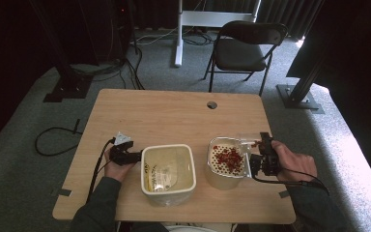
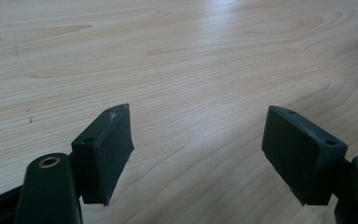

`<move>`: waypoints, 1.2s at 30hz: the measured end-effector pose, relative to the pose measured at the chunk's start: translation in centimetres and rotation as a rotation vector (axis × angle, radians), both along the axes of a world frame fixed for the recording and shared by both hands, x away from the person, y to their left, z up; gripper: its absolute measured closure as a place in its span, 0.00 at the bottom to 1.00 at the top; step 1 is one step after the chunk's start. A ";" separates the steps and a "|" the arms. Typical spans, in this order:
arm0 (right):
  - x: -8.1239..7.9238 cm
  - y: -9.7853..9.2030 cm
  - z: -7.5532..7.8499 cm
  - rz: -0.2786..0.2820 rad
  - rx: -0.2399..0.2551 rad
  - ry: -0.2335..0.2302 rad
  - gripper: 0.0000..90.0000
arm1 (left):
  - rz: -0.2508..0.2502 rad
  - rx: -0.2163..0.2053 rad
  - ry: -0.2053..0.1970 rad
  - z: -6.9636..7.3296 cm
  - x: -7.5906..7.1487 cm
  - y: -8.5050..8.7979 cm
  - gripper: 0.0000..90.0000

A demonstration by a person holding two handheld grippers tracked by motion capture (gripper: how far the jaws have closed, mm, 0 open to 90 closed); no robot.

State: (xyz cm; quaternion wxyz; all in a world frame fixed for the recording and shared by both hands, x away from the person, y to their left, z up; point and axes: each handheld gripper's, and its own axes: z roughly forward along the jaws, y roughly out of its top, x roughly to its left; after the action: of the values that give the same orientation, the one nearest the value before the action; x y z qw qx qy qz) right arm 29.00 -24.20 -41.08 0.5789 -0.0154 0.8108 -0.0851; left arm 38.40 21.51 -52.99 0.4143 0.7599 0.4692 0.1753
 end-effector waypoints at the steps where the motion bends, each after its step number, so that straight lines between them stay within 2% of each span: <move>1: 0.0 0.1 -0.1 0.007 -0.009 0.005 0.48 | 0.002 -0.001 0.000 0.0 0.0 0.0 0.28; 4: 0.0 0.3 -0.2 0.012 -0.019 0.004 0.48 | 0.002 -0.002 -0.003 0.0 0.0 0.1 0.28; 6: -0.1 0.5 -0.4 0.010 -0.048 0.006 0.48 | 0.004 -0.002 0.000 -0.1 0.0 0.2 0.28; 8: -0.2 0.4 -0.4 0.013 -0.040 0.006 0.48 | 0.005 -0.003 0.000 -0.1 -0.1 0.2 0.28; 11: -0.3 0.4 -0.5 0.014 -0.059 0.011 0.48 | 0.005 -0.004 0.001 -0.2 -0.1 0.2 0.28; 14: -0.4 0.2 -0.4 0.006 -0.043 0.004 0.48 | 0.006 -0.004 0.001 -0.2 -0.1 0.2 0.28; 22: -0.6 0.1 -0.7 0.010 -0.040 0.012 0.48 | 0.006 -0.005 0.001 -0.3 -0.1 0.3 0.28; 24: -0.6 0.1 -0.8 0.012 -0.025 0.016 0.48 | 0.006 -0.005 0.000 -0.3 -0.1 0.3 0.28; 26: -0.5 -0.1 -0.8 0.010 0.013 0.022 0.48 | 0.008 -0.006 -0.001 -0.3 -0.1 0.3 0.28; 29: -0.5 -0.2 -0.8 0.011 0.030 0.023 0.48 | 0.010 -0.004 0.002 -0.3 -0.1 0.3 0.28; 34: -0.5 -0.2 -0.7 0.018 0.032 0.019 0.48 | 0.017 -0.006 0.003 -0.5 -0.2 0.4 0.28; 36: -0.6 -0.3 -0.5 0.025 0.065 0.026 0.48 | 0.018 -0.006 0.002 -0.5 -0.2 0.4 0.28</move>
State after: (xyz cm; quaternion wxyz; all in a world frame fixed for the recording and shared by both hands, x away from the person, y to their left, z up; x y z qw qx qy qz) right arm 28.45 -24.47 -41.54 0.5696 -0.0076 0.8203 -0.0515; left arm 38.19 21.92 -53.48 0.4144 0.7546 0.4769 0.1770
